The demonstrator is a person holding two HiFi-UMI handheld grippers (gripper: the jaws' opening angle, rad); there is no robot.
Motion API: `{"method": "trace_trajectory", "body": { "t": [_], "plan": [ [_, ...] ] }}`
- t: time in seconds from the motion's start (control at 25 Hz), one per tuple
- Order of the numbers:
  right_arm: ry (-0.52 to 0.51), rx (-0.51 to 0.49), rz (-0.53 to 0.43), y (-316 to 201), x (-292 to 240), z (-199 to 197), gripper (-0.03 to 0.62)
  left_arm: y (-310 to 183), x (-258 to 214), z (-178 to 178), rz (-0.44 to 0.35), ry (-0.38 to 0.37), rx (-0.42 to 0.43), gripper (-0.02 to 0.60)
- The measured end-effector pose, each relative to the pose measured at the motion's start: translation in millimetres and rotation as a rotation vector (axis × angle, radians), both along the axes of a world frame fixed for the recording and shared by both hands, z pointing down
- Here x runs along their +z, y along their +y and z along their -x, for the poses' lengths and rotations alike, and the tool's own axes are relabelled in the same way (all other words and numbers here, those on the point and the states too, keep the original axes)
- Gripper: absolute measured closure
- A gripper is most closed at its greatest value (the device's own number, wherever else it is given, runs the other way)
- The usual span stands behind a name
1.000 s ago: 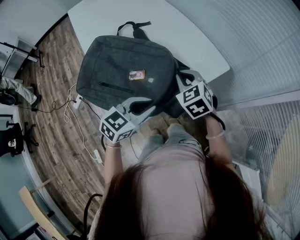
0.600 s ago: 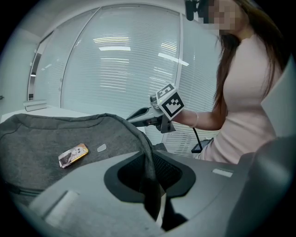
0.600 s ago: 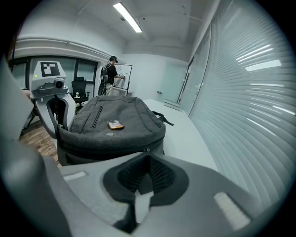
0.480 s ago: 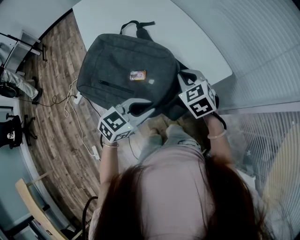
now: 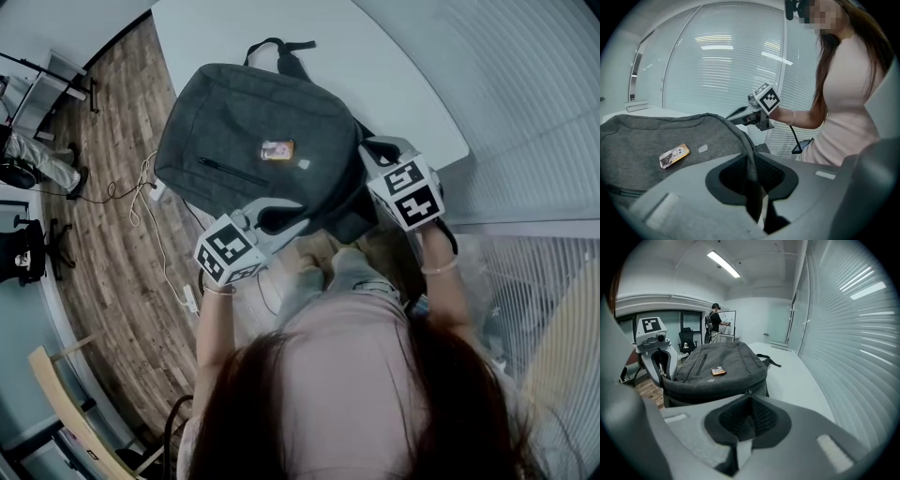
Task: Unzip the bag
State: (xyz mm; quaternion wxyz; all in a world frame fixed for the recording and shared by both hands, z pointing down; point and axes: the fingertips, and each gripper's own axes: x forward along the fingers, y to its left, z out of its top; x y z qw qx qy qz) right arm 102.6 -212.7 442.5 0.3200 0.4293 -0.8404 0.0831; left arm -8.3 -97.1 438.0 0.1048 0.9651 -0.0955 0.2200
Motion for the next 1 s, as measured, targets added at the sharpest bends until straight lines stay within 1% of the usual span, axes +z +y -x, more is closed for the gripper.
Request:
{"method": "trace_trajectory", "body": {
  "t": [0.08, 0.28, 0.48, 0.8, 1.0],
  "plan": [
    [-0.015, -0.011, 0.009, -1.4, -0.3, -0.4, 0.583, 0.4, -0.2, 0.1, 0.001, -0.002, 0.000, 0.515],
    [-0.106, -0.033, 0.060, -5.5, -0.2, -1.3, 0.583, -1.4, -1.4, 0.8, 0.011, -0.003, -0.007, 0.515],
    [-0.094, -0.047, 0.051, -4.8, 3.9, -1.1, 0.583, -2.1, 2.7, -1.3, 0.011, -0.020, -0.040, 0.503],
    [-0.088, -0.100, 0.043, -3.4, 6.8, -0.7, 0.583, -5.9, 6.6, -6.4, -0.012, -0.083, -0.121, 0.465],
    [-0.108, -0.141, 0.041, -5.8, 6.6, -1.0, 0.583, -11.6, 8.4, -10.6, -0.016, -0.121, -0.175, 0.437]
  ]
}}
